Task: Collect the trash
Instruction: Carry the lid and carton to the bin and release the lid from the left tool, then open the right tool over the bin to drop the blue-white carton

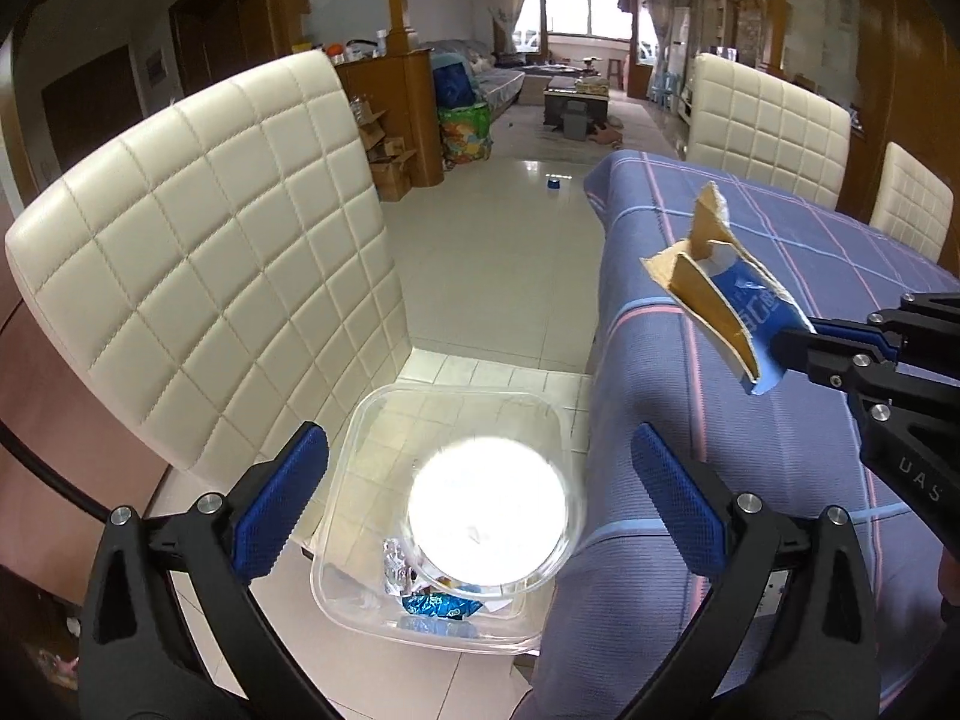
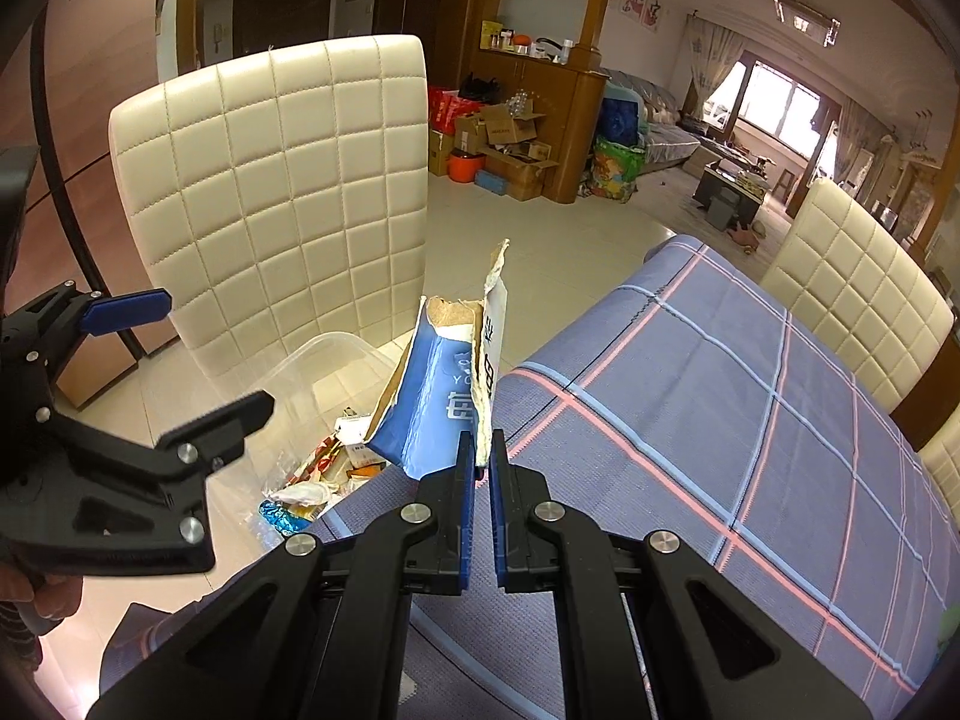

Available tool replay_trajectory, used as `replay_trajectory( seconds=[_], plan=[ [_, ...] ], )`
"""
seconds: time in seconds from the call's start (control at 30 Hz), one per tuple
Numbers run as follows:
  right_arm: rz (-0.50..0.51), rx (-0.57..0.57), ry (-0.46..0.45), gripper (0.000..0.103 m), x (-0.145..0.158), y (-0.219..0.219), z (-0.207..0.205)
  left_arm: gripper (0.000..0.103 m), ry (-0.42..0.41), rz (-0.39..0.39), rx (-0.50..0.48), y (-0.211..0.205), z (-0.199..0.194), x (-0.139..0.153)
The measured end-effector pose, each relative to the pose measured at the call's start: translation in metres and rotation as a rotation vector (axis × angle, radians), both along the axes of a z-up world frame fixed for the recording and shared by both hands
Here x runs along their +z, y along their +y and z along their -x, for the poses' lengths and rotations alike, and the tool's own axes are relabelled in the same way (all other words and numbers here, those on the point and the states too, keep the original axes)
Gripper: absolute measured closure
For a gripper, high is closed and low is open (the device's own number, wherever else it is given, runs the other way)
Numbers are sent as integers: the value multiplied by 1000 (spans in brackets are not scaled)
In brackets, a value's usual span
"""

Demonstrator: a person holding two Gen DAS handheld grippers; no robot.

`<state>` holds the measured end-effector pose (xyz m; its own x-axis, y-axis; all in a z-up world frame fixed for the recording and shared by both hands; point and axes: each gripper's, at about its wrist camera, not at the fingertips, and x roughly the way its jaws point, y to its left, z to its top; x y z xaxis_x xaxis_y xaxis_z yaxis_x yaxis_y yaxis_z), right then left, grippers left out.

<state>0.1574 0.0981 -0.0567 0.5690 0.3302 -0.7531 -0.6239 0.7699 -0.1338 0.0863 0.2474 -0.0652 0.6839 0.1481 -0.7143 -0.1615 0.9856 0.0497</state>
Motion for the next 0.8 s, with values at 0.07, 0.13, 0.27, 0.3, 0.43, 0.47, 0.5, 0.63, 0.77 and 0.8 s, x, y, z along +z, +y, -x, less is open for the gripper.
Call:
replay_trajectory(
  seconds=[0.07,0.13,0.27,0.3,0.43,0.47,0.5,0.63,0.77,0.8],
  plan=[
    [4,-1,9,98,-3,1,-2,3,8,5,19,8,-2,-4],
    [7,0,16,98,-5,2,-3,3,12,13,31,14,-2,-6],
    [15,10,33,98,-11,12,-6,3,13,27,61,27,4,-10],
    [16,14,37,98,-13,15,-7,3,14,28,67,30,6,-10],
    [24,40,44,98,-18,28,-6,3,26,39,91,44,12,-15],
    [25,47,45,98,-18,31,-6,3,28,43,98,48,14,-16],
    [26,52,46,98,-19,34,-5,3,30,44,107,51,16,-17],
    [17,75,54,98,-22,45,-6,3,30,43,133,61,21,-18],
    [57,89,1,96,-23,53,-3,3,23,21,156,65,27,-18],
    [69,89,-15,93,-23,54,-2,3,22,16,160,66,28,-18]
  ],
)
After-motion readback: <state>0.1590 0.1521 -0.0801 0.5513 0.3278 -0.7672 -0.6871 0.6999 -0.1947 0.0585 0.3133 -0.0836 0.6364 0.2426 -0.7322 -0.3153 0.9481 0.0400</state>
